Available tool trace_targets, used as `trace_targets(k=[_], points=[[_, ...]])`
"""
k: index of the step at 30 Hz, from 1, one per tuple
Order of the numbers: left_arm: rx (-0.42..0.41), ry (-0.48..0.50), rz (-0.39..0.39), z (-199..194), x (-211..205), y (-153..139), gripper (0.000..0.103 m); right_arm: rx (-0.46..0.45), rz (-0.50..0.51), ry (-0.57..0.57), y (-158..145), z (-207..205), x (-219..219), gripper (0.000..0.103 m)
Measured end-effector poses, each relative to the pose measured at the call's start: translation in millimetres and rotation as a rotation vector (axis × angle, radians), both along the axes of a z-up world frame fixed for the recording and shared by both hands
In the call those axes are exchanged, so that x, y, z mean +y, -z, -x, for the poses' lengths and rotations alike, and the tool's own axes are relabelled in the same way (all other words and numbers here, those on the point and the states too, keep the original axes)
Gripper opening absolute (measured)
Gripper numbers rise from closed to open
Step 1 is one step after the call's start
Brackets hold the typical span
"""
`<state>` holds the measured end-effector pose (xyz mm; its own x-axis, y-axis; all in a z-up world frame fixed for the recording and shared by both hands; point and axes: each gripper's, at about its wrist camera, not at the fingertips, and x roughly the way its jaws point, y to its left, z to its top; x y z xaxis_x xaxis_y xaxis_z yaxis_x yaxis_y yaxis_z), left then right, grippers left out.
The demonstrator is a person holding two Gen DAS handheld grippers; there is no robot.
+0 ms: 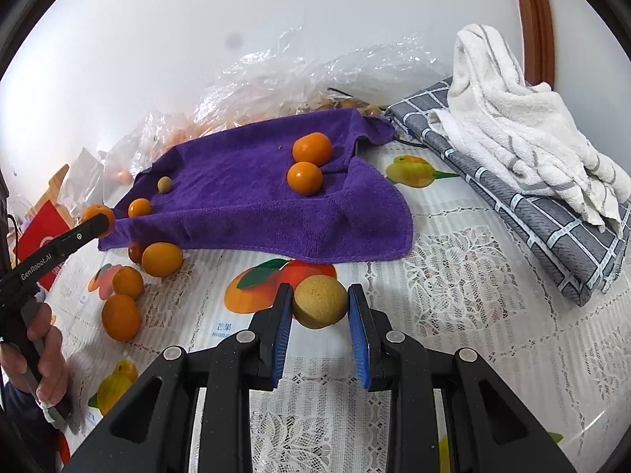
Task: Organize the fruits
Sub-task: 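Carry the yellow-green fruit in the right gripper while the left gripper carries its orange over the towel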
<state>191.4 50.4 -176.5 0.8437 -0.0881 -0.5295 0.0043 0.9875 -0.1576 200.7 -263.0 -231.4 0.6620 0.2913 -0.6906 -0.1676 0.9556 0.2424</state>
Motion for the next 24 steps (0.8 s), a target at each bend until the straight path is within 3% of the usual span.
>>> trace_targets(k=[17,24], points=[[-0.001,-0.120,0.011,-2,20,-3,0.037,0.017,-0.079,0.030,-1,-2,-13,0.028],[0.003,-0.132,0.018,-4,24,-2,0.037,-0.021,-0.039,0.039,-19,0,-11,0.028]])
